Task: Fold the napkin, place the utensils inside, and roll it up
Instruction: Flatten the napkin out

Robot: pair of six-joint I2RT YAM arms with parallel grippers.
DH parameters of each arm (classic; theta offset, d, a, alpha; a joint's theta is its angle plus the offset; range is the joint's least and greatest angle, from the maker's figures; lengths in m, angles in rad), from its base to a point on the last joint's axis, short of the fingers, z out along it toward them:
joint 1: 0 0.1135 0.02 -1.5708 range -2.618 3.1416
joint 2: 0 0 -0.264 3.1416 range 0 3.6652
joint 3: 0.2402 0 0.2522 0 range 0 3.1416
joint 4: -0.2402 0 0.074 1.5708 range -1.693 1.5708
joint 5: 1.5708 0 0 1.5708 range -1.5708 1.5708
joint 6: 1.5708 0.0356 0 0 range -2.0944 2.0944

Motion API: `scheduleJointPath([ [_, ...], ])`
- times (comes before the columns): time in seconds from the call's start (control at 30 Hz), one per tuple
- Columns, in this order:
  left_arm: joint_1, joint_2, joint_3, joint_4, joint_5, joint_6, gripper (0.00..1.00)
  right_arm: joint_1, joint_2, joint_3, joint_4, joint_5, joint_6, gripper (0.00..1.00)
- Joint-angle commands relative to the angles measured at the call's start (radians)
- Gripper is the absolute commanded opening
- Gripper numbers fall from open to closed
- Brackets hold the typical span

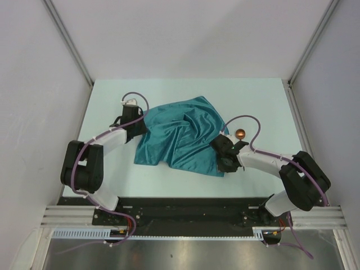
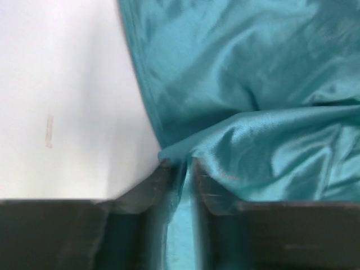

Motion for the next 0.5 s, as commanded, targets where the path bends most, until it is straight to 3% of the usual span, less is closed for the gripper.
scheduleJointPath([
  [0.0,0.001,-0.047,-0.007,-0.024,-0.081,0.042,0.66,0.009,-0.006,0.028,-0.05,0.028,0.014,0.4],
  [0.1,-0.002,-0.163,-0.096,-0.024,-0.135,0.042,0.83,0.015,-0.039,0.026,-0.039,-0.007,0.014,0.41],
  [0.13,-0.004,-0.2,-0.121,-0.029,-0.153,0.037,0.84,0.018,-0.047,0.025,-0.038,-0.018,0.018,0.41],
  [0.27,-0.004,-0.386,-0.256,-0.061,-0.178,-0.01,0.85,0.018,-0.061,0.011,-0.009,-0.082,0.031,0.41],
  [0.47,-0.004,-0.536,-0.402,-0.153,-0.184,-0.104,0.84,0.018,-0.036,-0.003,-0.007,-0.091,0.037,0.41],
])
